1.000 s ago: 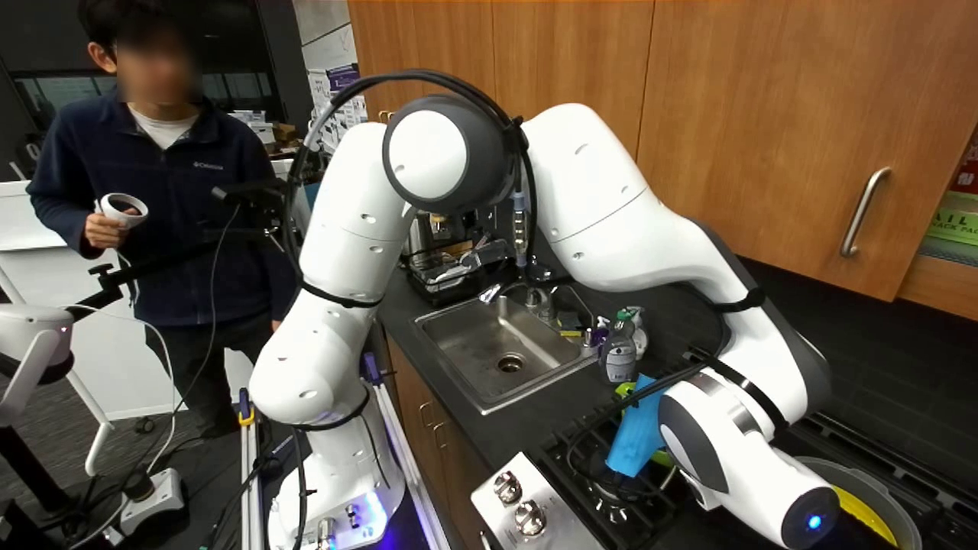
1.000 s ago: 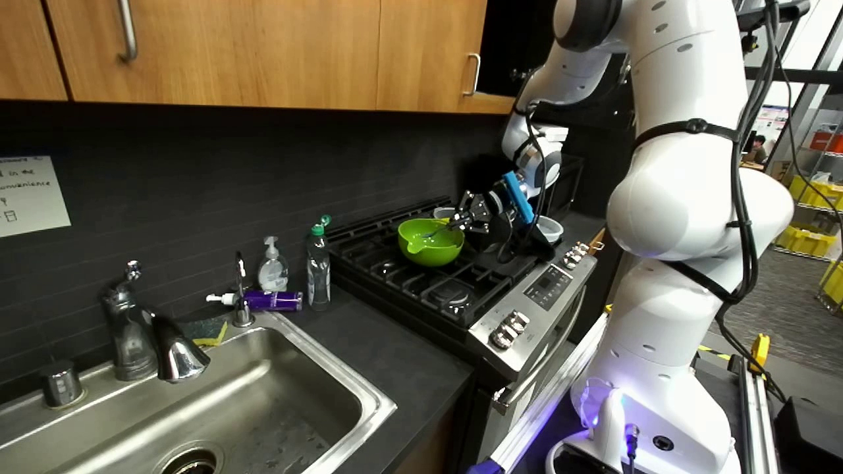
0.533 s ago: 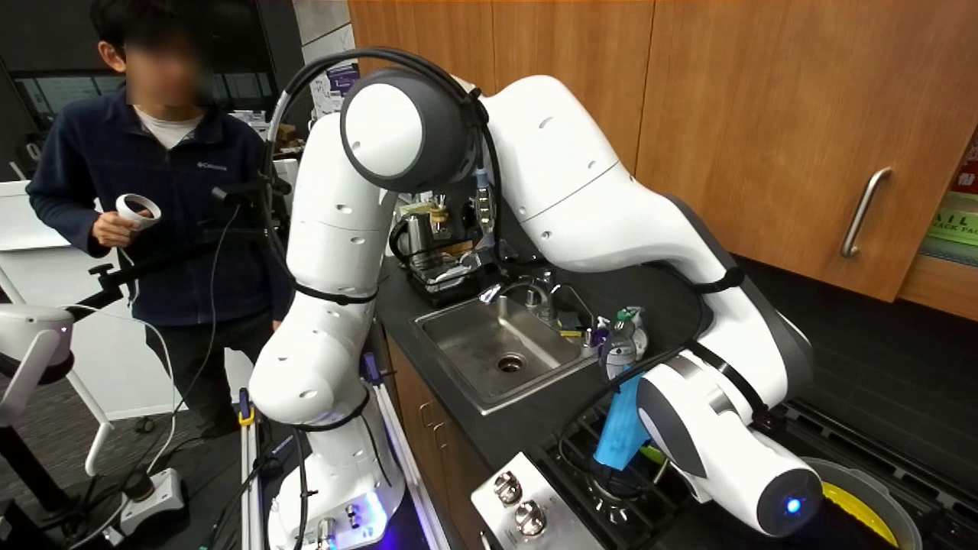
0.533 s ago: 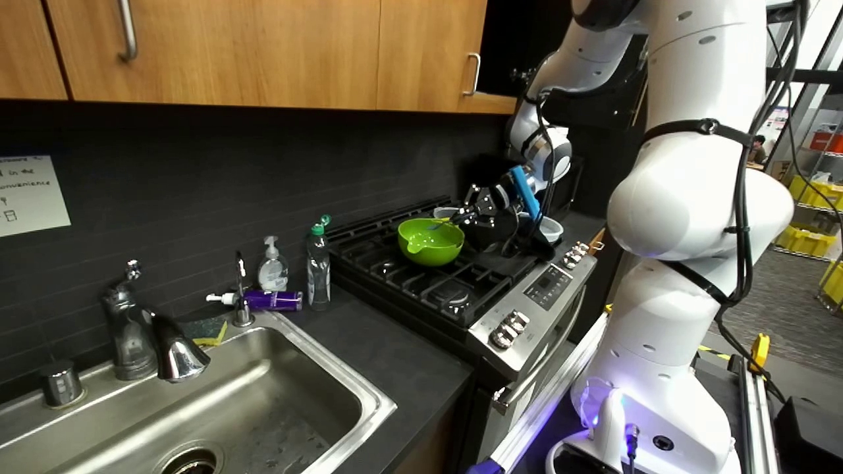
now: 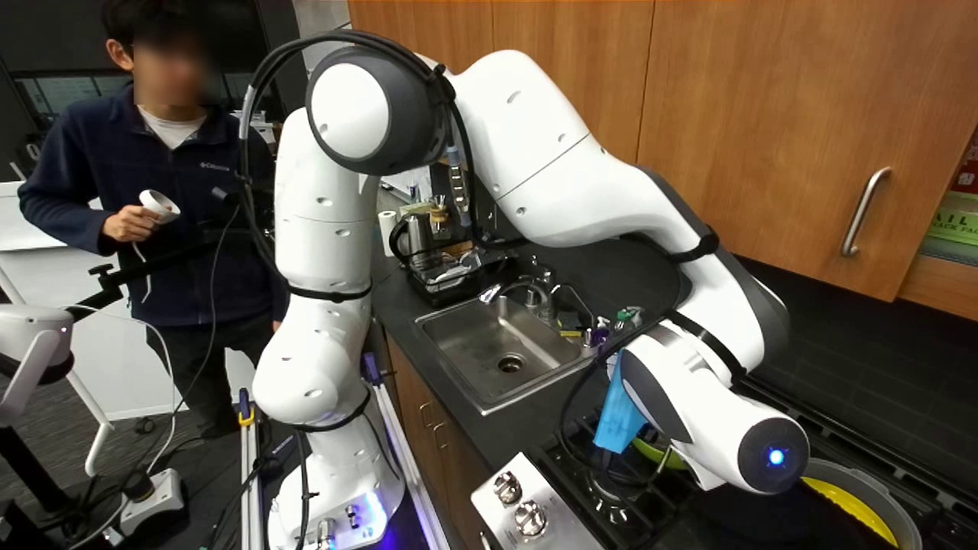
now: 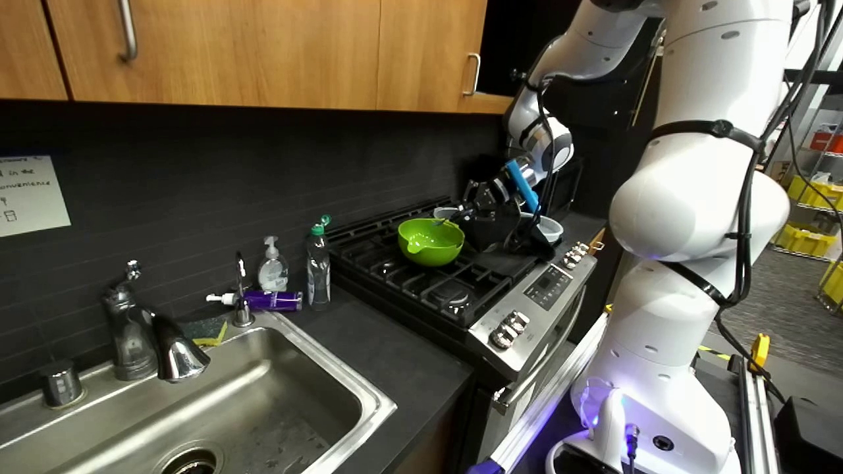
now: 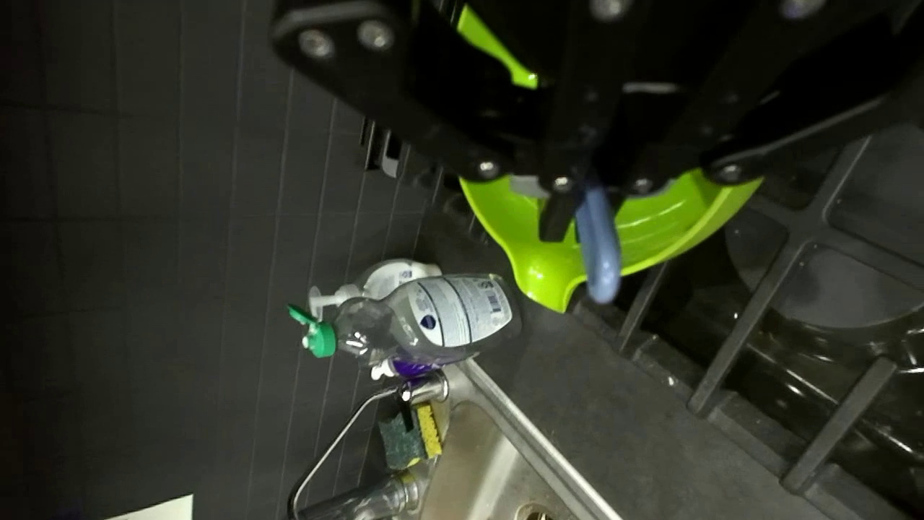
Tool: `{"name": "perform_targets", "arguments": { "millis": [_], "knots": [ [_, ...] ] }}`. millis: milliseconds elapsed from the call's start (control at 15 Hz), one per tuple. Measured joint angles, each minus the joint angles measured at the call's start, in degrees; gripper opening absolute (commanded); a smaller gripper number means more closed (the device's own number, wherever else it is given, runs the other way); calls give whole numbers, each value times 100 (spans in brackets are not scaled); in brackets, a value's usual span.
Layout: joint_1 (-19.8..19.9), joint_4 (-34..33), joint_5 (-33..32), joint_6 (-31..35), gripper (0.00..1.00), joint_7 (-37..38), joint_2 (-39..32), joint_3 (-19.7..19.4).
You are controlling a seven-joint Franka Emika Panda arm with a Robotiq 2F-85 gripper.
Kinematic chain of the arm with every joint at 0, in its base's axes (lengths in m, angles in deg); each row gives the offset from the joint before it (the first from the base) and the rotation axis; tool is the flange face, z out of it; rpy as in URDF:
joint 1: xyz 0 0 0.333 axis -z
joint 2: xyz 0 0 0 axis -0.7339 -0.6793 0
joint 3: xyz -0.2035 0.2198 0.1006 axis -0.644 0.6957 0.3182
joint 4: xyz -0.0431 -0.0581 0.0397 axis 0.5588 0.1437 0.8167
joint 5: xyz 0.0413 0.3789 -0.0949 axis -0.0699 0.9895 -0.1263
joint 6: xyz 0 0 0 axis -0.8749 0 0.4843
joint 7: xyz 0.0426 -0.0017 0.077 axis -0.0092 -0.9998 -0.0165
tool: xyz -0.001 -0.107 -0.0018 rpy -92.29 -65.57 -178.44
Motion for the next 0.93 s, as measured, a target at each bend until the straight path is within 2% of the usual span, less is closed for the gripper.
{"name": "perform_targets", "arguments": {
  "millis": [400, 933],
  "knots": [
    [-317, 251, -436, 994, 1, 521, 604, 63],
    [-476, 314, -949, 1129, 1, 867, 1075, 244]
  ]
}}
